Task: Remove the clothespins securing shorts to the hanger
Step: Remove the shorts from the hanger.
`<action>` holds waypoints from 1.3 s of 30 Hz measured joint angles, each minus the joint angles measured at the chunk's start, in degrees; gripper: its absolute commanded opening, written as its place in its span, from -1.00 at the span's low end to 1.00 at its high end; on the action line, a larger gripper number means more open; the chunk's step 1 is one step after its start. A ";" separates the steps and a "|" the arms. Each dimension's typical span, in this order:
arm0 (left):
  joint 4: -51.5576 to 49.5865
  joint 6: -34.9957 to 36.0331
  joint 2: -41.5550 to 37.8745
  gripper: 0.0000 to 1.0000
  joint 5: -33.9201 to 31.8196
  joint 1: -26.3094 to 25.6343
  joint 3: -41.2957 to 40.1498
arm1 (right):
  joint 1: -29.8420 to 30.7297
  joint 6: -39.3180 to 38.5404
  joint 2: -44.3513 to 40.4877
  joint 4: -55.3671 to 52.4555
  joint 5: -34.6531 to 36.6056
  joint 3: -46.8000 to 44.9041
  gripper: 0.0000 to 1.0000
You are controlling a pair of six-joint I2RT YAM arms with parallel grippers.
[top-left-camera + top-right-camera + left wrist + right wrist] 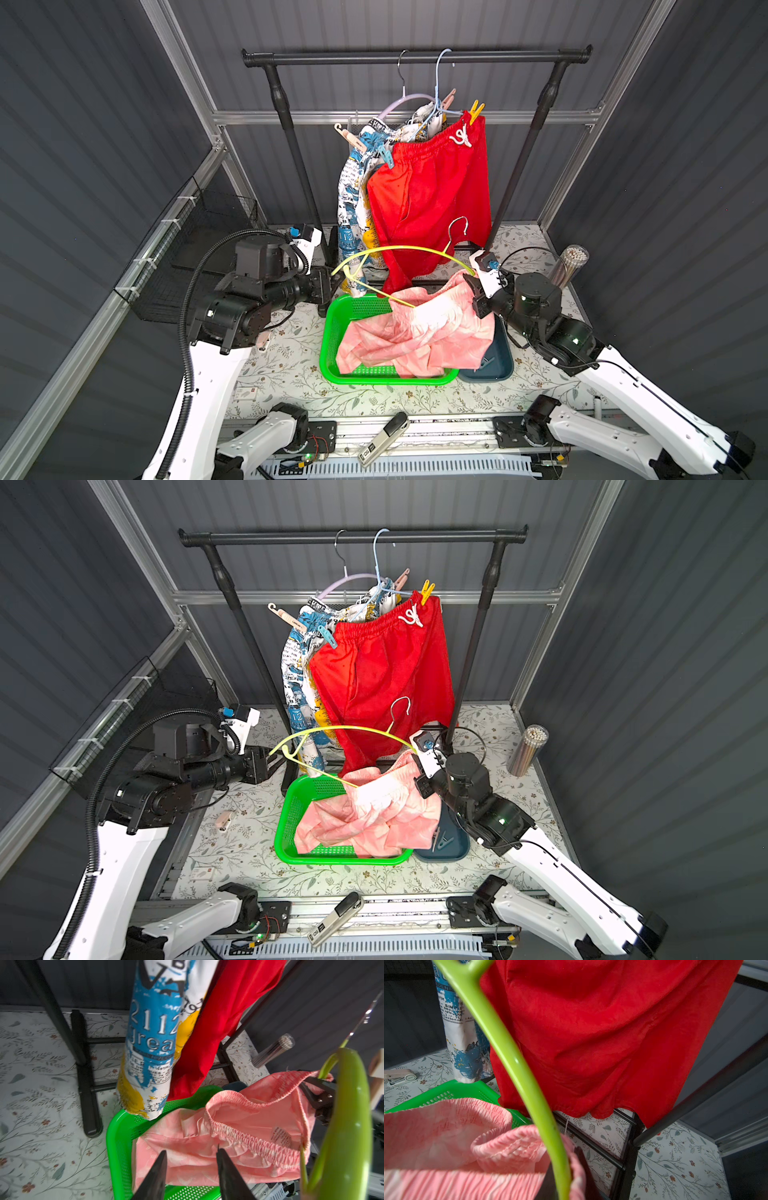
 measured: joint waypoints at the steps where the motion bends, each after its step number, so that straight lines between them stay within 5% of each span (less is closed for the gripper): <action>1: -1.60 0.39 0.52 -0.07 -3.17 -0.20 0.55 | 0.24 -0.09 0.37 0.02 -0.09 0.24 -1.00; 8: -11.96 1.29 6.93 0.04 -25.88 -1.14 -0.04 | 2.49 -4.46 5.42 0.02 0.13 3.30 -1.00; 14: -15.47 1.44 8.68 0.11 -35.32 -2.12 -1.40 | 4.28 -7.80 9.57 0.31 1.86 5.16 -1.00; 23: -15.26 12.92 0.46 0.35 -31.06 -2.27 0.20 | 6.47 -13.49 12.72 0.22 5.90 8.81 -1.00; 32: -17.33 19.41 0.94 0.60 -27.98 -1.60 1.29 | 6.34 -18.32 15.02 -0.76 9.73 10.71 -1.00; 39: -16.24 19.32 2.78 0.66 -34.14 -2.34 0.37 | 7.58 -20.68 15.69 -0.24 11.54 12.74 -1.00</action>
